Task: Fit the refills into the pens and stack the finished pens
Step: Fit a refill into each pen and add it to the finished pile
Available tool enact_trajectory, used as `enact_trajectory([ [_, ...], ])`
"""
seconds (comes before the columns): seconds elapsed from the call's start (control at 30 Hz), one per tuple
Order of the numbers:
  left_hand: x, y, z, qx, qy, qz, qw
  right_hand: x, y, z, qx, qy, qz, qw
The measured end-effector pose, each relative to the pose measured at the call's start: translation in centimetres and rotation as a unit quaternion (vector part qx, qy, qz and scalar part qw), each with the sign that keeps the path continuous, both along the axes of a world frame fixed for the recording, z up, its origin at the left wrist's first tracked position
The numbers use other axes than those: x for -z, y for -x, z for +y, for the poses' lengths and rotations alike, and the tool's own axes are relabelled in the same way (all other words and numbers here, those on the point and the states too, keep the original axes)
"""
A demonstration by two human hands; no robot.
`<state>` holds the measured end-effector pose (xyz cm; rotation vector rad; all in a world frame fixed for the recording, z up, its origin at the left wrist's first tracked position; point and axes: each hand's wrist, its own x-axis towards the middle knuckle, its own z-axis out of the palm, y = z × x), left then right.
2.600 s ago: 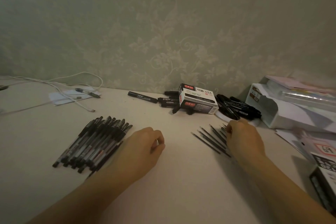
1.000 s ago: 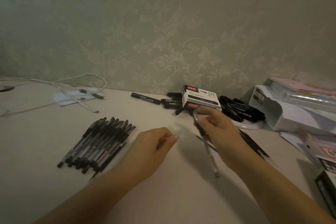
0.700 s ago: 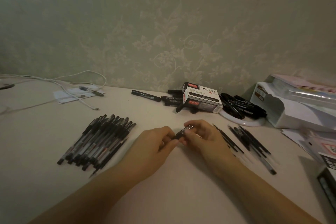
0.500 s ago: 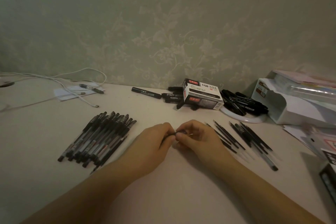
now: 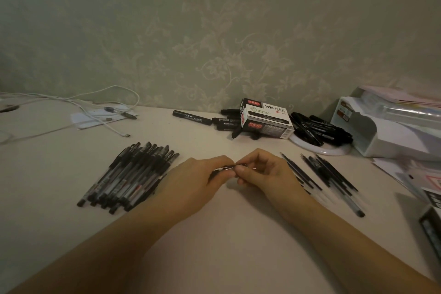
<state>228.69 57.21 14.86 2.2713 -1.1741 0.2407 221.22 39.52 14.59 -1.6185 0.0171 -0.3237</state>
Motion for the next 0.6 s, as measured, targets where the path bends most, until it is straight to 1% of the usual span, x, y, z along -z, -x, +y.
enact_trajectory([
  [0.13, 0.3, 0.6, -0.3, -0.024, -0.005, 0.009, 1.000, 0.1, 0.0, 0.3, 0.041, 0.016, -0.009, 0.999],
  [0.2, 0.5, 0.7, -0.5, -0.040, 0.009, 0.027, 0.999, 0.2, 0.0, 0.2, 0.094, 0.059, -0.015, 0.994],
  [0.23, 0.6, 0.7, -0.5, -0.046, 0.021, 0.041, 0.998, 0.3, 0.1, -0.1, 0.134, 0.119, -0.020, 0.984],
  [0.3, 0.5, 0.5, -0.4, -0.052, 0.040, 0.059, 0.996, 0.3, 0.2, -0.6, 0.192, 0.292, -0.027, 0.936],
  [0.33, 0.5, 0.4, -0.3, -0.049, 0.041, 0.062, 0.996, 0.4, 0.3, -0.8, 0.198, 0.355, -0.024, 0.914],
  [0.37, 0.5, 0.3, -0.2, -0.044, 0.038, 0.064, 0.996, 0.4, 0.3, -0.9, 0.196, 0.387, -0.016, 0.901],
  [0.47, 0.4, 0.5, -0.2, -0.033, 0.023, 0.056, 0.998, 0.9, 0.1, -0.9, 0.184, 0.406, 0.009, 0.895],
  [0.6, 0.2, 0.6, -0.2, -0.033, 0.042, 0.035, 0.998, 1.3, -0.1, -0.9, 0.174, 0.449, 0.006, 0.876],
])
